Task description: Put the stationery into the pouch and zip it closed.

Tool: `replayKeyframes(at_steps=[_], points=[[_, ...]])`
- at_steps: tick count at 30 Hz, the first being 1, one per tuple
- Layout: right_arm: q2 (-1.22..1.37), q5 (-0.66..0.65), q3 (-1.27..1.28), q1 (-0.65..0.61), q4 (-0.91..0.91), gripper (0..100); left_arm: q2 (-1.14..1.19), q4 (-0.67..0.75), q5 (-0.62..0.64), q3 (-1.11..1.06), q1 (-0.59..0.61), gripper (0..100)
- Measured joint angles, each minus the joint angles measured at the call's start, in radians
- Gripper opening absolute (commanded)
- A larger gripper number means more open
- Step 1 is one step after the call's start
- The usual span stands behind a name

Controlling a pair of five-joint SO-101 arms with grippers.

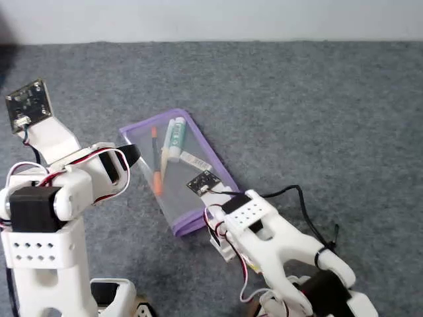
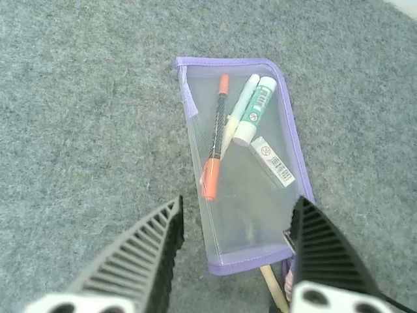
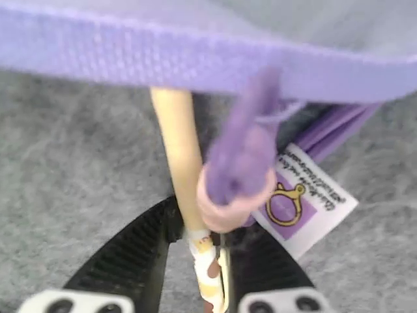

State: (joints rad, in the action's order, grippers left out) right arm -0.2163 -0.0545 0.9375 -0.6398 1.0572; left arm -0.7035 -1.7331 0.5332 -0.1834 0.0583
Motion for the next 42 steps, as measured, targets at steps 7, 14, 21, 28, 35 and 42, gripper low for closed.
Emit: replayKeyframes(at_steps=[7, 14, 21, 28, 35, 42], points=[[0.020, -0.002, -0.164, -0.009, -0.031, 0.8, 0.000, 0.000, 0.000, 0.000, 0.000, 26], [0.061, 0.000, -0.281, -0.009, -0.094, 4.1, -0.002, 0.018, 0.000, -0.026, 0.000, 26], [0.158, -0.002, -0.387, -0.011, -0.130, 26.7, -0.002, 0.046, 0.000, -0.051, 0.000, 26], [0.158, 0.037, -0.489, -0.011, -0.005, 8.2, -0.002, 0.046, 0.000, -0.051, 0.000, 26], [0.158, 0.091, -0.566, -0.011, 0.235, 0.7, -0.002, 0.046, 0.000, -0.051, 0.000, 26], [0.167, 0.109, -0.569, -0.044, 0.341, 2.2, -0.002, 0.046, 0.000, -0.051, 0.000, 26]])
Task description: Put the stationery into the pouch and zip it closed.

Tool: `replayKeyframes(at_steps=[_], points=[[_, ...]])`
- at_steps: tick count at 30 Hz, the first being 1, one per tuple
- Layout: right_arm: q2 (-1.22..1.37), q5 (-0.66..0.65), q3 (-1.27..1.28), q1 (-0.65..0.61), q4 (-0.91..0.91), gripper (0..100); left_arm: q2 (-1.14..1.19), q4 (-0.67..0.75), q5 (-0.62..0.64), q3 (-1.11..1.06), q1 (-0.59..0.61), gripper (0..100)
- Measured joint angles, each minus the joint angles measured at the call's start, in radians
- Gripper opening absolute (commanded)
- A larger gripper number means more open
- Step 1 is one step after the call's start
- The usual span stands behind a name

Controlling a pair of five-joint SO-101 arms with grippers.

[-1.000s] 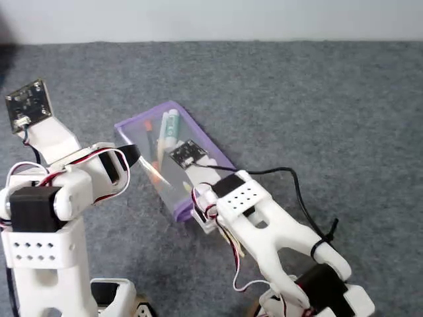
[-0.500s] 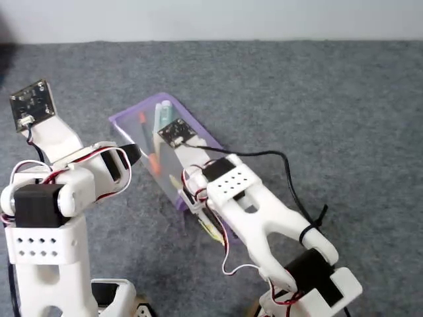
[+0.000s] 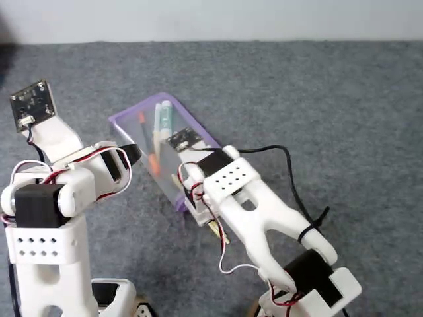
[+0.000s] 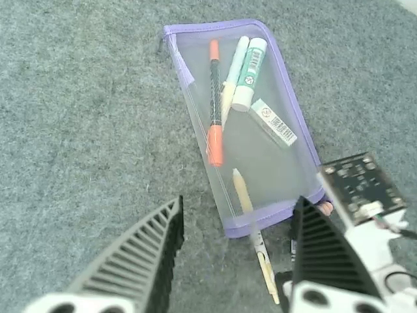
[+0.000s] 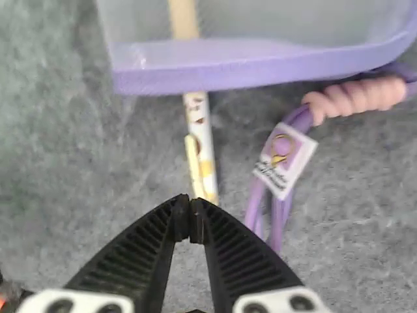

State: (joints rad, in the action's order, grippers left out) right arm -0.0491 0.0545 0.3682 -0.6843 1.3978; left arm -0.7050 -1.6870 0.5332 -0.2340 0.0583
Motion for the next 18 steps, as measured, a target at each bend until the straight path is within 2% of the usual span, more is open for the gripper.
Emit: replayKeyframes(at_steps=[7, 11, 16, 18], points=[[0.097, 0.000, 0.000, -0.044, -0.026, 19.2, 0.000, 0.000, 0.000, 0.000, 0.000, 26], [0.181, 0.000, 0.000, -0.044, -0.055, 14.7, 0.000, 0.000, 0.000, 0.000, 0.000, 26], [0.262, 0.000, 0.000, -0.044, -0.127, 0.7, 0.000, 0.000, 0.000, 0.000, 0.000, 26], [0.272, 0.000, 0.000, -0.044, -0.152, 1.7, 0.000, 0.000, 0.000, 0.000, 0.000, 26]])
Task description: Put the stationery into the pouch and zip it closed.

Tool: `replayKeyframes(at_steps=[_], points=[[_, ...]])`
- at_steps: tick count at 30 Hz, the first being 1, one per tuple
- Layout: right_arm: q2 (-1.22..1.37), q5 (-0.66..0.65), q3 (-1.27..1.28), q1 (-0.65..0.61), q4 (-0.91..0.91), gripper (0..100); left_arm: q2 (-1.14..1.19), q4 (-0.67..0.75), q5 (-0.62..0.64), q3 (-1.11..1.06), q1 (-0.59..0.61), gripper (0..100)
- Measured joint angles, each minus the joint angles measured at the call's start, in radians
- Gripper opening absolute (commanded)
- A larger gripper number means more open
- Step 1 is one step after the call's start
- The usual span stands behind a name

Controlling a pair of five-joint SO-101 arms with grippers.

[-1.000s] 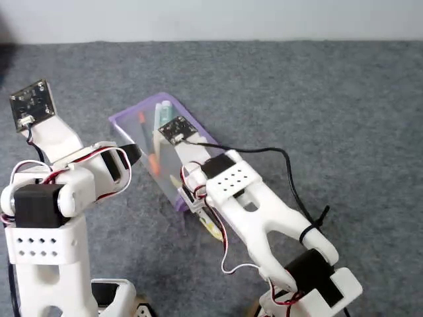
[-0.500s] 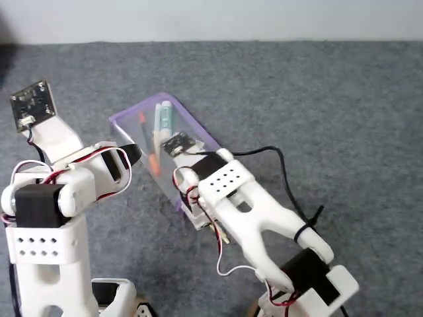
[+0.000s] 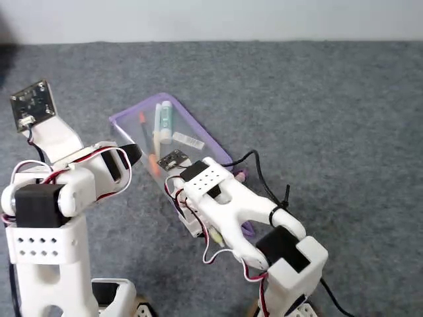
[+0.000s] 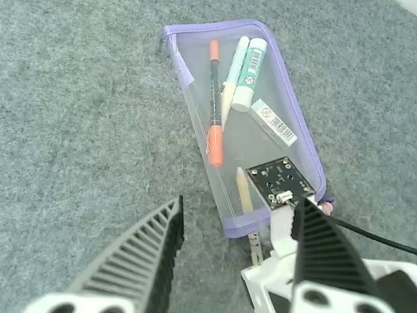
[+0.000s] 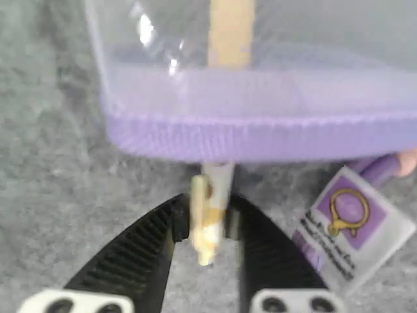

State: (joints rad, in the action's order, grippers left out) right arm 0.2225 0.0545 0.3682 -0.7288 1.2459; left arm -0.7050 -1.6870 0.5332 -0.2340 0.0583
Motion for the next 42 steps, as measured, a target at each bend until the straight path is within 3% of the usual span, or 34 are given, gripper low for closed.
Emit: replayKeyframes(at_steps=[9, 16, 25, 30, 38, 42], points=[[0.003, 0.002, -0.132, 0.000, -0.091, 2.5, 0.000, 0.000, 0.000, 0.000, 0.000, 26], [0.003, 0.002, -0.147, 0.006, -0.051, 25.1, 0.000, 0.000, 0.000, 0.000, 0.000, 26], [-0.129, 0.002, -0.147, 0.006, 0.078, 19.1, 0.000, 0.000, 0.000, 0.000, 0.000, 26], [-0.207, 0.002, -0.147, 0.081, 0.143, 19.1, 0.000, 0.000, 0.000, 0.000, 0.000, 26], [-0.114, -0.012, -0.152, 0.224, 0.089, 19.1, 0.000, 0.040, 0.000, 0.000, 0.000, 26], [-0.028, -0.012, -0.153, 0.229, 0.005, 19.0, 0.000, 0.043, 0.000, 0.000, 0.000, 26]])
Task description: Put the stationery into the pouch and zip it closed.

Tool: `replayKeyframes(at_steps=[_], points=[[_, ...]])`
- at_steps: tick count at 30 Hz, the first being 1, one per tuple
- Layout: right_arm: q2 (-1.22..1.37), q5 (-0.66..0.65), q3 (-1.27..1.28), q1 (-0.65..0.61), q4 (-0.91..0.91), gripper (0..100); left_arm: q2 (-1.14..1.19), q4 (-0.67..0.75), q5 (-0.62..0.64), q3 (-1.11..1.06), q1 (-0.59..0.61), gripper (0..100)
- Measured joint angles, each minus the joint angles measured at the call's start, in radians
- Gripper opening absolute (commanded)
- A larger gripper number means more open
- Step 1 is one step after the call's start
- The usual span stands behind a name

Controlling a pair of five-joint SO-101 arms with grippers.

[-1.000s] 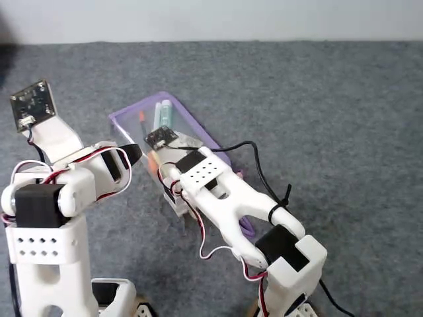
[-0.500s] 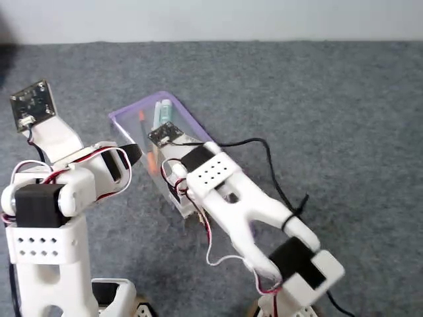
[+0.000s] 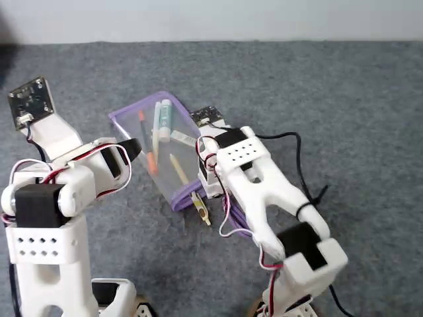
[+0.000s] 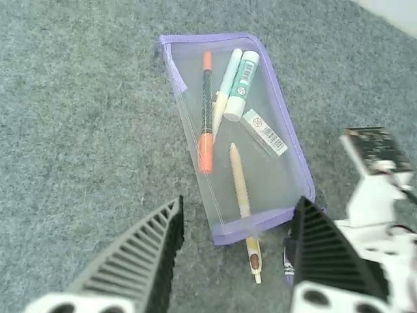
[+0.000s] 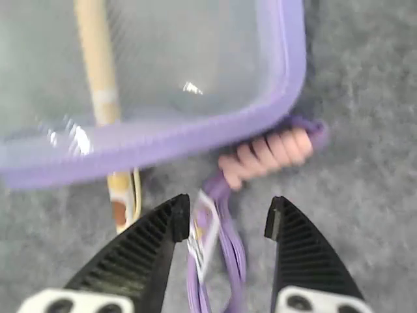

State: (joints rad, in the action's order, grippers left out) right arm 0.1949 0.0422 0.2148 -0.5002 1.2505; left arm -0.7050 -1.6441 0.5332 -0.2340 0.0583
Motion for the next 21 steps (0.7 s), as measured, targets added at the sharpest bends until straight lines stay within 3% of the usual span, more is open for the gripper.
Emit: replayKeyframes(at_steps=[8, 21], points=[[0.086, -0.003, 0.000, 0.068, -0.135, 18.8, 0.000, 0.000, 0.000, 0.000, 0.000, 26], [0.117, -0.006, -0.046, 0.173, -0.149, 18.8, 0.000, 0.000, 0.000, 0.000, 0.000, 26]])
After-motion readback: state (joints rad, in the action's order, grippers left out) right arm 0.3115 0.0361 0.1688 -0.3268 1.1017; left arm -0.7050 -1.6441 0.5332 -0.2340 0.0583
